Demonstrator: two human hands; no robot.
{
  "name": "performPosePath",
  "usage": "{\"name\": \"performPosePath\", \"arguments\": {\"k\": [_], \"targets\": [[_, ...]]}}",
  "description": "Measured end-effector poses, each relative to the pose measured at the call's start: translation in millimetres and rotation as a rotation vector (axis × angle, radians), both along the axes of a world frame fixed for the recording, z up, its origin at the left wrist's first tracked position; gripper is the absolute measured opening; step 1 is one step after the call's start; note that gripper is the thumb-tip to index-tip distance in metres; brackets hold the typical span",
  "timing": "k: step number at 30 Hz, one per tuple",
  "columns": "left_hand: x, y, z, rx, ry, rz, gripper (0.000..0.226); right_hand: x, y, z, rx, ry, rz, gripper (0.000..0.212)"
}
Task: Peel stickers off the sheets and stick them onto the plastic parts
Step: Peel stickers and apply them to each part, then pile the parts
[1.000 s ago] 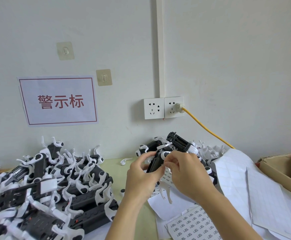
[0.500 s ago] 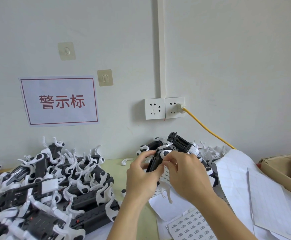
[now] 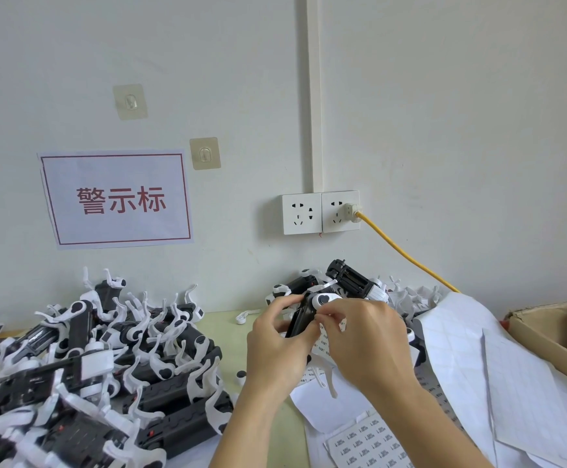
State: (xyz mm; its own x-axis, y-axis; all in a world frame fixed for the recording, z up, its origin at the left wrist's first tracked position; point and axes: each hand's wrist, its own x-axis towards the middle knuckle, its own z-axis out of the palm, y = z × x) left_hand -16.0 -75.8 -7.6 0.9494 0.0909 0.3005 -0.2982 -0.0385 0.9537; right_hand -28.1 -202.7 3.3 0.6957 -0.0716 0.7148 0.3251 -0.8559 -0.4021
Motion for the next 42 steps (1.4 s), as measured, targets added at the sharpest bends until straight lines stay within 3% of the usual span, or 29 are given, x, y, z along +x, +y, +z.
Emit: {"name": "performPosePath", "arguments": {"k": [22, 27, 32, 36, 39, 42], "targets": [[-3, 0, 5, -0.081, 0.019, -0.015, 0.035, -6, -1, 3, 0.091, -0.221, 0.04, 0.012], [-1, 2, 4, -0.167, 0.041, -0.013, 0.034, -12, -1, 2, 0.041, -0.07, 0.198, 0.037], [-1, 3, 4, -0.184, 0.047, -0.033, 0.037, -9, 0, 2, -0.024, 0.015, 0.129, 0.05], [-1, 2, 4, -0.174, 0.054, -0.026, 0.037, -11, 0, 3, -0.005, 0.024, 0.087, 0.053], [0, 2, 4, -0.184, 0.064, -0.012, 0.036, -11, 0, 4, -0.002, 0.006, 0.072, 0.044], [0, 3, 4, -0.206, 0.072, 0.013, 0.035, -12, -3, 4, 0.027, -0.041, 0.144, 0.047]]}}
